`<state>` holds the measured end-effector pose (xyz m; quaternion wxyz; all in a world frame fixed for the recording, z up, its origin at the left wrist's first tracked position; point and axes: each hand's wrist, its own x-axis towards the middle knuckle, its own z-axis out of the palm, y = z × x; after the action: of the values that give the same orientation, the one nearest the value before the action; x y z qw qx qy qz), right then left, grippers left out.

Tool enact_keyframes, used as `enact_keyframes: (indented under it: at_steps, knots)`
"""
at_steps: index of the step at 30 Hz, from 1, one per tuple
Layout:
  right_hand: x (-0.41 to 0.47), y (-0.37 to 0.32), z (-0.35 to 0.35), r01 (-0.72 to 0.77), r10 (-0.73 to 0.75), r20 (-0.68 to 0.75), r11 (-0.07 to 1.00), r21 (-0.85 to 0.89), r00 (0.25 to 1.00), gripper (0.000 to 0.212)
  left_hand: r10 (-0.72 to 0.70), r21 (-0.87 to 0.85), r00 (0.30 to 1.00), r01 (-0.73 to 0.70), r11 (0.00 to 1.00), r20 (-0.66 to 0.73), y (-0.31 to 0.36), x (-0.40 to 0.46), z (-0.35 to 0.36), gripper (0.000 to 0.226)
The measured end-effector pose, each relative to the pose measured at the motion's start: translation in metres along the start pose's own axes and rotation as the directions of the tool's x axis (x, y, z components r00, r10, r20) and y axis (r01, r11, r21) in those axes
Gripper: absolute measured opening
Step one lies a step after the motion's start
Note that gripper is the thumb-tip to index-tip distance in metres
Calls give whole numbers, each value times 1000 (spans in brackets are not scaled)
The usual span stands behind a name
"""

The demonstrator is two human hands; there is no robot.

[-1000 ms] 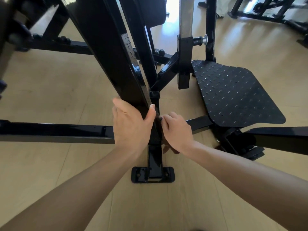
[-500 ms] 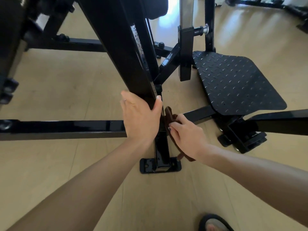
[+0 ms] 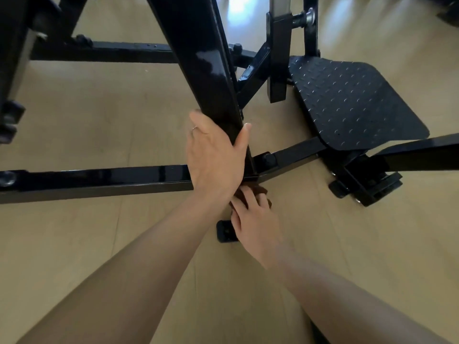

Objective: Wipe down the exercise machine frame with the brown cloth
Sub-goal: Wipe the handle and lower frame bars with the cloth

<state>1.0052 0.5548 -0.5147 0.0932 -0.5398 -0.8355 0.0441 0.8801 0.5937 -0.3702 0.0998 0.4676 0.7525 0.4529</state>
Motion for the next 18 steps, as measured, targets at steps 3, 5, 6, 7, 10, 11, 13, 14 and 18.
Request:
enact_keyframes:
  at_steps: [3, 5, 6, 7, 10, 11, 13, 14, 18]
  knots:
    - [-9, 0, -5, -11, 11, 18, 1000, -2, 1000, 32, 72, 64, 997, -71, 995, -15, -6, -1, -4, 67]
    - [-27, 7, -9, 57, -59, 34, 997, 54, 998, 29, 104, 89, 995, -103, 991, 2, -9, 0, -8, 67]
    - [-38, 10, -12, 79, -83, 36, 990, 113, 996, 27, 115, 97, 993, -116, 988, 13, -11, 1, -9, 67]
    - [-48, 12, -17, 72, -80, 41, 981, 181, 996, 26, 128, 105, 992, -130, 986, 21, -13, 2, -10, 65]
    - [-39, 12, -28, -34, 56, -57, 941, 337, 997, 24, 167, 109, 985, -169, 980, 33, -18, 4, -11, 62]
    - [-24, 10, -29, -66, 112, -109, 932, 357, 988, 24, 172, 102, 984, -175, 979, 34, -20, 5, -10, 62]
    - [10, 2, -26, -89, 152, -168, 938, 334, 974, 24, 175, 101, 984, -177, 979, 35, -22, 6, -10, 61]
    - [21, -1, -22, -86, 132, -142, 953, 289, 981, 24, 182, 107, 983, -185, 977, 34, -22, 6, -10, 60]
    - [1, -1, -7, -36, 36, 9, 999, 32, 999, 32, 206, 116, 977, -210, 971, 45, -22, 6, -12, 61]
